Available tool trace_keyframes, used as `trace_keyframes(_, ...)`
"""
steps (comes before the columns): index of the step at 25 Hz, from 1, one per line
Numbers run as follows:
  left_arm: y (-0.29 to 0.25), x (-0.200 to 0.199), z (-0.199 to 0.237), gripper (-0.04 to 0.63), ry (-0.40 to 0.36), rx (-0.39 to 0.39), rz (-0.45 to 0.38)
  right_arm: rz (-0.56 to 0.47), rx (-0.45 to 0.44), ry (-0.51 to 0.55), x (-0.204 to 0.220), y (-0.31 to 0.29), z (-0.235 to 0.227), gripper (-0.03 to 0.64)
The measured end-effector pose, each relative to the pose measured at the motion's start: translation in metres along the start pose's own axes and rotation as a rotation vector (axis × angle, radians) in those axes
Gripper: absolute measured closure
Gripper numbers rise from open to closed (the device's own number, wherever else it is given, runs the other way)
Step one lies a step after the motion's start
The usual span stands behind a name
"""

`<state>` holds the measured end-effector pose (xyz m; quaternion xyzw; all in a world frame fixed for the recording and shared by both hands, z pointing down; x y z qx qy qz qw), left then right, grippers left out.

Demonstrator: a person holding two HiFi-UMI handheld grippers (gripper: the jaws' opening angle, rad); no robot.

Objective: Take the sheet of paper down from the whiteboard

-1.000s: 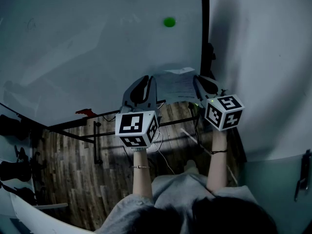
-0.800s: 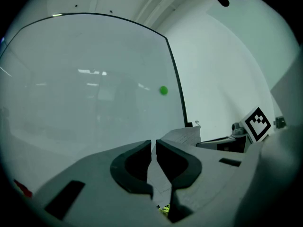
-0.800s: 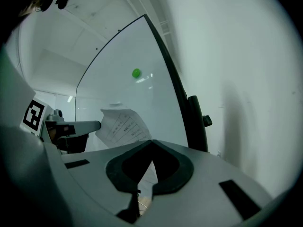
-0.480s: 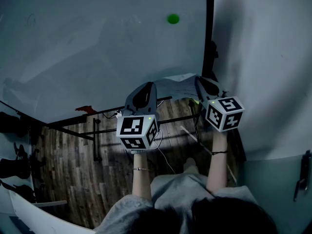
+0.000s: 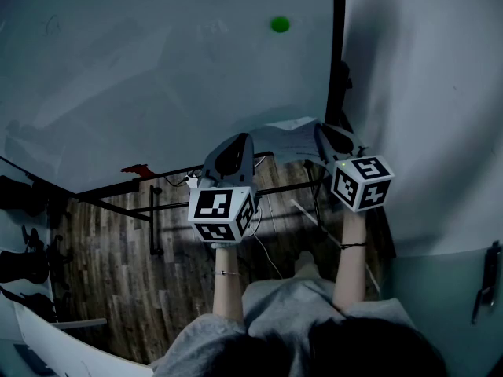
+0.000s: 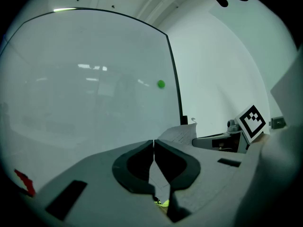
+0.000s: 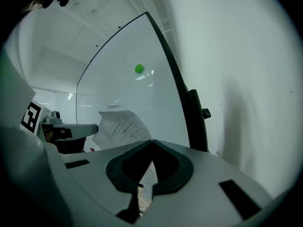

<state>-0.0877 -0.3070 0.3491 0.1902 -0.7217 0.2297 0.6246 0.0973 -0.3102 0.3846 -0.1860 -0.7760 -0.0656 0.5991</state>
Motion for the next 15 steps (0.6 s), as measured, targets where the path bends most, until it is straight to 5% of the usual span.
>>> trace_keyframes(15, 0.0055, -0.0044, -0.0024, 0.581, 0.001, -0.012, -0.008, -0.020, -0.014, 0.017, -0.0088, 0.0060, 0.0045, 0.617)
Point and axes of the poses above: the fingertips, and each gripper's own axes: y backward along the fingers, z to its left, x out of its underside, the point moved 4 cm from there along y, backward along the fingers, and after that the axes turned 5 degrees about -y, right-handed, at the moved point
